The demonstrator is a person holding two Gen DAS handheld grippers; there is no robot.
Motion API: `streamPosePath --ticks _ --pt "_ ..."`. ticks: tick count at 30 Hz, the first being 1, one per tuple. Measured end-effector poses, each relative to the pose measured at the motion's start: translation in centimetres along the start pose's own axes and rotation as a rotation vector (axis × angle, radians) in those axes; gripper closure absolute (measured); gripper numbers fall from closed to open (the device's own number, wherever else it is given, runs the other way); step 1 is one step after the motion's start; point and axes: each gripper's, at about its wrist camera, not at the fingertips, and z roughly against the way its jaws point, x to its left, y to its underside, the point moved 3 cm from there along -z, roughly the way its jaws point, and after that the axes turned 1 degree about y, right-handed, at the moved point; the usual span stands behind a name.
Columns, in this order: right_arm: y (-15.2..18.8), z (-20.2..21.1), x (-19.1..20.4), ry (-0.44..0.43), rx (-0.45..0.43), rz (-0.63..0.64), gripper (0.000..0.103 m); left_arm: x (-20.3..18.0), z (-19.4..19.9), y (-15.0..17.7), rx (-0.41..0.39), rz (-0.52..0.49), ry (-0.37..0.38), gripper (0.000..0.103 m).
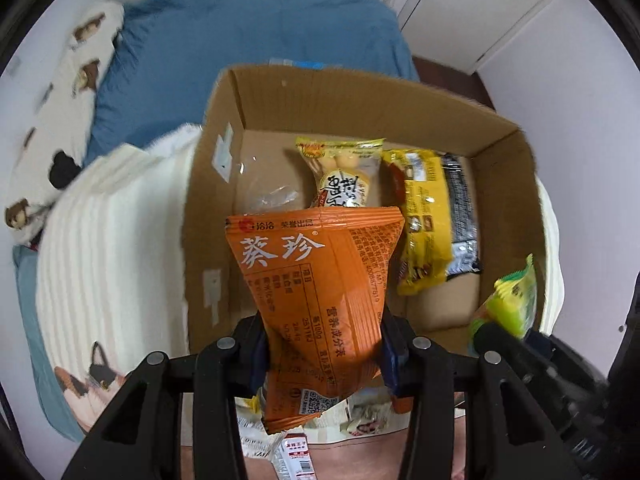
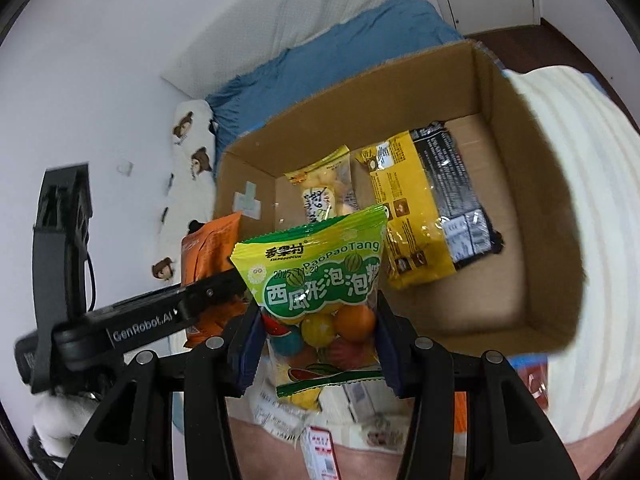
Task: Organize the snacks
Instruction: 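Lower both bags into the cardboard box and open both tools, then grasp the yellow chip bag with the left tool while the right tool grasps an orange-brown packet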
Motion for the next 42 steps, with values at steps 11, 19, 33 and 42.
streamPosePath --ticks 11,19,33,42 --pt "-0.1 -6.5 -0.8 0.036 0.107 -0.005 0.051 1.3 -6.0 -2.6 0.182 0.008 0.004 0.061" --pt "-0.5 -8.1 -0.8 0.150 0.181 0.044 0.004 1.4 -6.3 -2.1 0.179 0.015 -0.036 0.029" --pt "-0.9 -2.2 -1.2 0.297 0.042 0.118 0.002 -0.2 0.4 -0.2 -0.031 0.020 -0.033 0.006" --pt "1.9 5.6 0.2 0.302 -0.140 0.164 0.002 -1.5 8.1 5.2 -0.288 -0.015 -0.048 0.005"
